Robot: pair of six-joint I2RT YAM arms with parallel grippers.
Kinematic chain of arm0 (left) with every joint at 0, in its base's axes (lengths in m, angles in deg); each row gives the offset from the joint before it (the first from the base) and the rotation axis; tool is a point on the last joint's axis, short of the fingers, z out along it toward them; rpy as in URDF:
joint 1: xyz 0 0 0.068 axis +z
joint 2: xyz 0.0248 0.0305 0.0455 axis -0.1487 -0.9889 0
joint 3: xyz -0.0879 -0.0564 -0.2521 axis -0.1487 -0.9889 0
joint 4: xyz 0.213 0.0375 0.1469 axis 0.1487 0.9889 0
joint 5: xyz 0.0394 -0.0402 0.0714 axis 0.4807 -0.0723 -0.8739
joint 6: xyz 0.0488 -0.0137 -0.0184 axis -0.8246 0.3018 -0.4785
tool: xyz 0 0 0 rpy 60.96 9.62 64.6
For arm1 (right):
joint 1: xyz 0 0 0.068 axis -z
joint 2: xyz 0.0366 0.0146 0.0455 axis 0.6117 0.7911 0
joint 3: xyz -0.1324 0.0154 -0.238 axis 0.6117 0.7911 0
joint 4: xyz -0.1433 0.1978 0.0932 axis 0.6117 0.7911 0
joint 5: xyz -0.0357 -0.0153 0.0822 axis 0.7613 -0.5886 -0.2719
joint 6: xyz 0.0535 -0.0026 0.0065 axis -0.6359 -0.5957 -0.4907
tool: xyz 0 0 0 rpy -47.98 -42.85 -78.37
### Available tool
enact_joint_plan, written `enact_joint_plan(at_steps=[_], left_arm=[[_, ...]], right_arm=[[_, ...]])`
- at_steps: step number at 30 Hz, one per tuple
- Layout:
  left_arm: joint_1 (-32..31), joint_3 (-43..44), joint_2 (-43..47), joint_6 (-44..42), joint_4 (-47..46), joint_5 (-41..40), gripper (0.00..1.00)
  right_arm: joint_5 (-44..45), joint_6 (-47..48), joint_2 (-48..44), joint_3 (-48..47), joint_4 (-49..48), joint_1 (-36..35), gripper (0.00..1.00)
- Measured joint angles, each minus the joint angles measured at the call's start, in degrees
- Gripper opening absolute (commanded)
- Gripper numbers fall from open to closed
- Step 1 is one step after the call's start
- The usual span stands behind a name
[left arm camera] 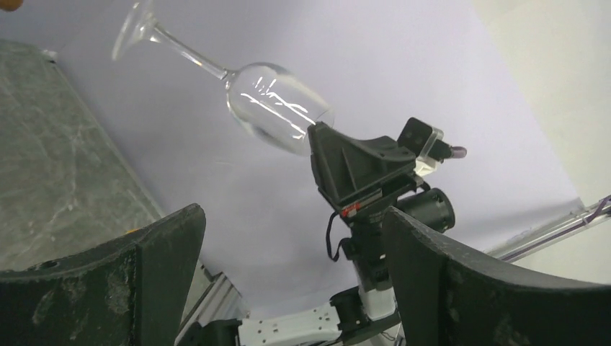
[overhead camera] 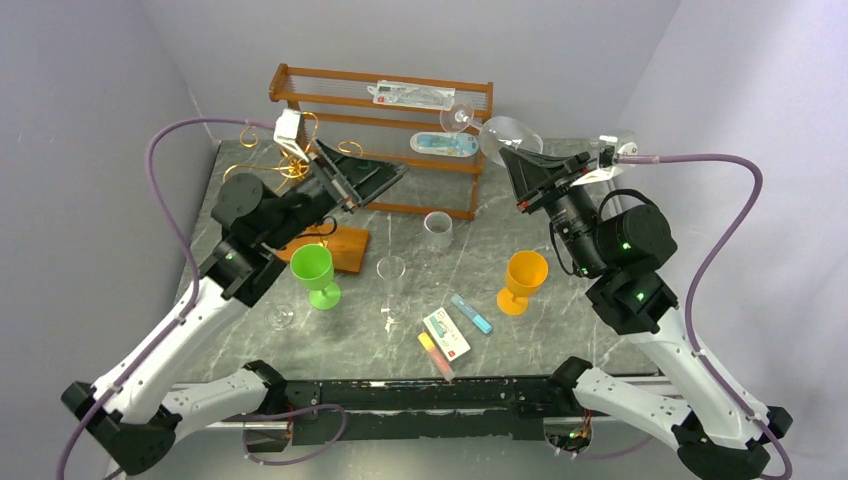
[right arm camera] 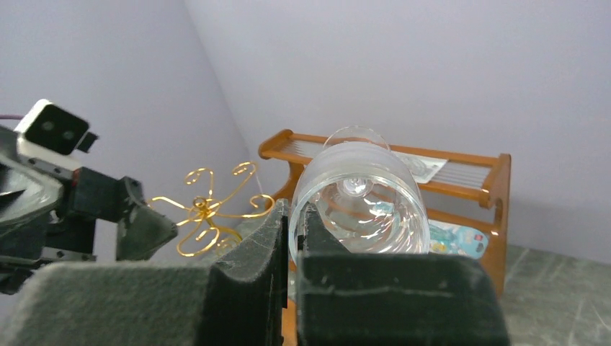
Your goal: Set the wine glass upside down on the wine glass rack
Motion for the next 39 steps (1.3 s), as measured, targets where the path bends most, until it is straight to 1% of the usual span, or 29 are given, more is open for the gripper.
enact_joint_plan(at_steps=[3,8,13,16,23,26,27,30,33,35,37,39], left_arm=[[-2.58,2.78,-3.87,0.17,-2.27,-2.21,0.97],[-4.52,2.69,-7.52,2.84,-8.33,-5.66,0.97],[-6.6,1.75,-11.37,8.61,-12.98,-9.9,0.97],[-7.08,1.44,-13.6,11.82,-13.88,-11.39,0.97],[-8.63,2.49,-15.02,14.12,-14.53,-13.2,0.97],[-9.44,2.49,-14.86,17.0,-16.81,-14.69,0.97],[-9.88,2.38,-14.84,17.97,-17.79,-15.39,0.96],[-11.41,2.47,-14.82,20.46,-19.12,-17.09,0.88],[-12.26,3.76,-15.54,22.1,-18.75,-18.75,0.78],[-12.48,4.57,-16.15,23.06,-18.91,-20.31,0.73],[-12.52,4.72,-16.59,23.65,-19.61,-22.75,0.66],[-12.66,4.85,-17.16,23.91,-19.93,-25.31,0.61]], right_arm=[[-1.33,-0.02,0.59,0.0,-2.27,0.0,0.0],[-2.45,-0.22,0.87,0.76,-6.51,0.0,0.0],[-4.33,-0.55,3.26,1.11,-10.08,0.0,0.0],[-6.08,-0.68,5.09,1.09,-10.95,0.0,0.0],[-8.61,-0.7,7.87,1.09,-12.13,0.0,0.0],[-9.7,-0.7,7.93,1.09,-13.66,0.0,0.0],[-10.03,-0.7,7.93,1.09,-14.47,0.0,0.0],[-11.45,-0.83,7.93,1.09,-16.59,0.0,0.0],[-12.94,-0.92,7.85,1.09,-18.8,0.0,0.0],[-13.88,-0.94,7.67,1.11,-19.8,0.0,0.0],[-14.69,-1.14,7.19,1.57,-21.0,0.0,0.0],[-15.45,-1.53,6.32,2.34,-21.68,0.0,0.0]])
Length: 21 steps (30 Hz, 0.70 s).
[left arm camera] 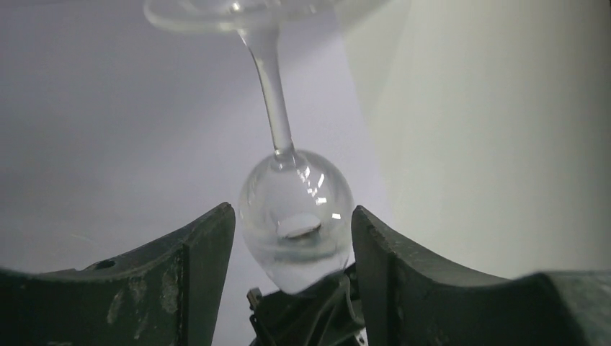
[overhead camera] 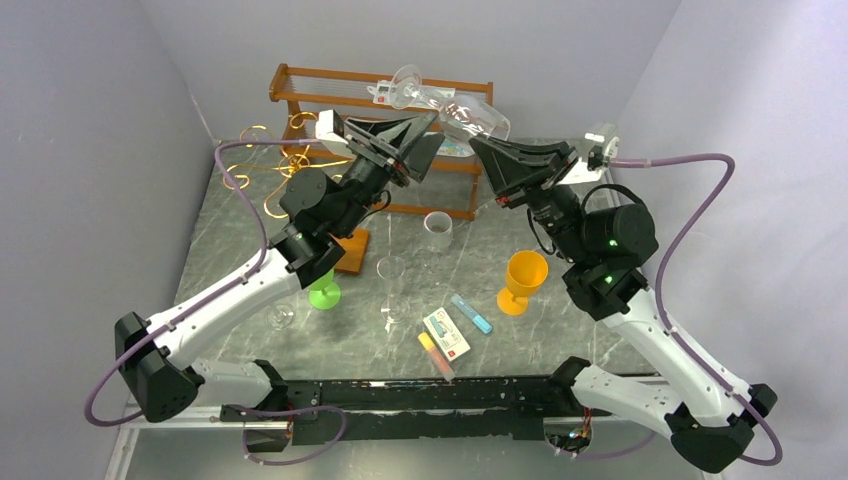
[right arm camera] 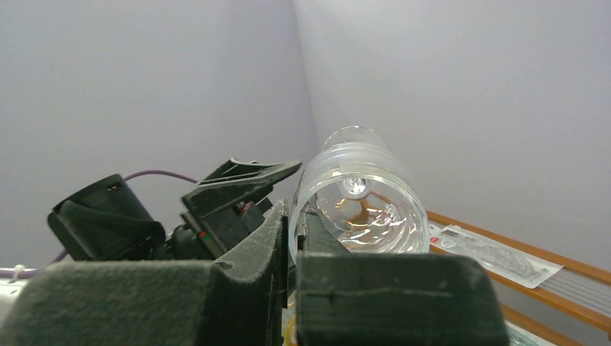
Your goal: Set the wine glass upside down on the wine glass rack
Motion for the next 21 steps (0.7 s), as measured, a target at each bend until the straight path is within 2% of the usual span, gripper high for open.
enact_joint_plan(at_steps=[9,21], left_arm=[[-0.46,3.63,-5.38,0.0,-6.05,-5.2,0.35],[-0.7,3.8,-7.34,-2.16,-15.1,-4.63,0.27]], right_arm=[[-1.75,-1.75,-2.32,0.74,-1.44,0.0,0.0],[-3.56,-4.2,-2.49,1.95,-4.11,0.0,0.0]])
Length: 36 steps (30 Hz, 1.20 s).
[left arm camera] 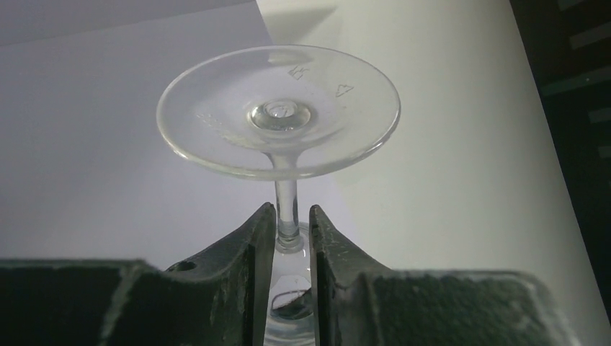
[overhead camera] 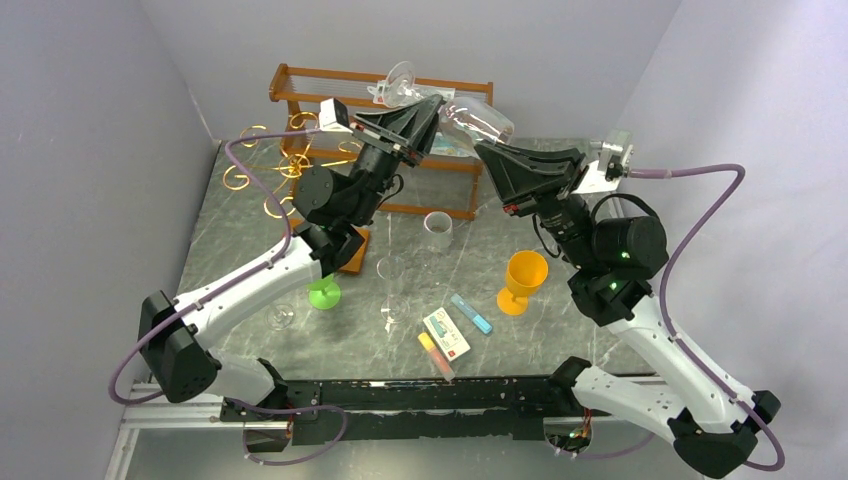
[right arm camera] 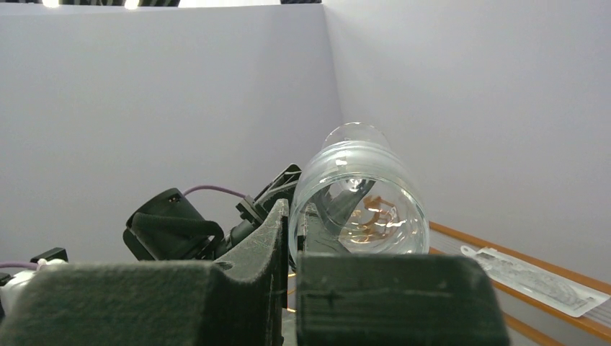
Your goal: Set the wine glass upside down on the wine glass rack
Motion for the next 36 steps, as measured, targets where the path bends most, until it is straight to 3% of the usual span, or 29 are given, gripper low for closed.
enact_joint_plan(at_steps=[3,5,8,11,13,18,25,29,36], left_arm=[[-0.42,-0.35,-0.37,-0.33,-1.01,0.09,0.22],[-0.76,-0.79,-0.39,-0.76,-1.75,-0.37,0.06],[-1.09,-1.14,-0.39,-1.95,-3.3,-1.29,0.05],[-1.4,-1.4,-0.35,-3.67,-4.85,-1.77,0.05],[-1.4,-1.44,0.0,-6.54,-4.66,-1.51,0.05],[-0.28,1.07,2.89,-17.9,4.26,0.04,0.05],[10.01,19.23,4.9,-38.38,25.42,1.86,0.05],[12.26,30.67,4.7,-51.56,36.74,0.07,0.05],[14.36,42.93,1.4,-72.76,51.91,-12.9,0.05]], right_arm=[[0.07,-0.31,-0.07,0.26,-0.44,0.0,0.0],[0.09,-0.61,-0.09,0.44,-0.66,0.0,0.0],[0.26,-1.16,-0.11,0.46,-0.85,0.0,0.01],[0.44,-1.84,-0.11,0.46,-1.07,-0.02,0.33],[1.25,-2.49,-0.24,0.46,-0.79,0.0,0.49],[4.59,-2.32,-0.5,0.52,2.67,-0.02,0.65],[8.55,-2.23,-3.3,2.14,5.77,0.0,0.69],[9.68,-2.23,-3.69,2.29,6.71,0.0,0.69],[9.7,-2.25,-2.75,2.29,8.61,0.0,0.69]])
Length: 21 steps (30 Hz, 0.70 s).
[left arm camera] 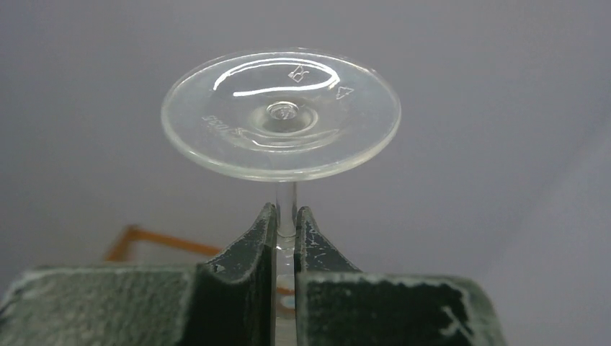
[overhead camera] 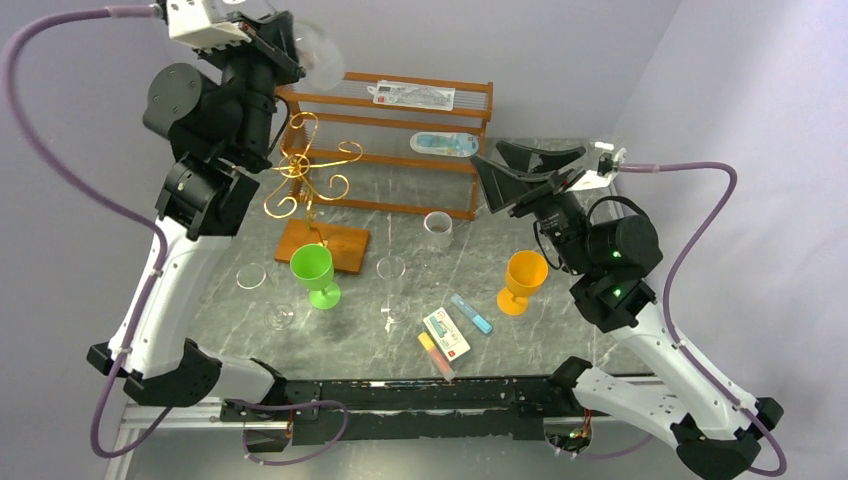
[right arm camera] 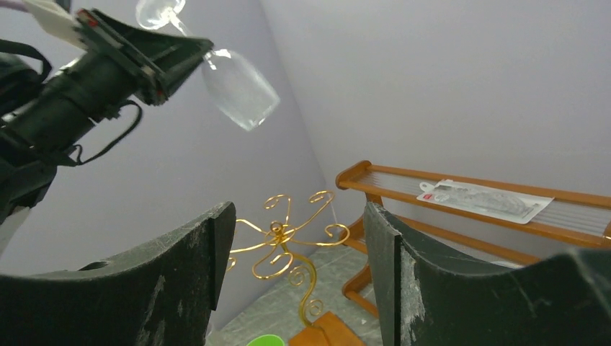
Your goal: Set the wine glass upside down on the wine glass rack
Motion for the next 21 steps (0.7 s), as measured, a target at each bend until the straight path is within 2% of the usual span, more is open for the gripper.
enact_joint_plan(at_steps=[5,11,15,21], left_arm=[[5.68,-0.85,-2.01,-11.21,6.45,-10.12,0.05],[17.53,-2.86,-2.05,-15.76,12.63,-12.5,0.05],[27.87,-5.01,-1.68,-15.34,14.82,-10.67,0.05],[45.07,-18.45,0.61,-10.29,17.05,-0.07,0.05]], right_arm=[[-0.2,-0.22,1.11,-0.02,0.09,0.0,0.7],[-0.52,-0.28,2.43,-0.02,0.13,0.0,0.7],[-0.7,-0.24,3.04,0.0,0.26,0.0,0.7],[-0.98,-0.22,2.99,0.26,0.44,0.0,0.7]])
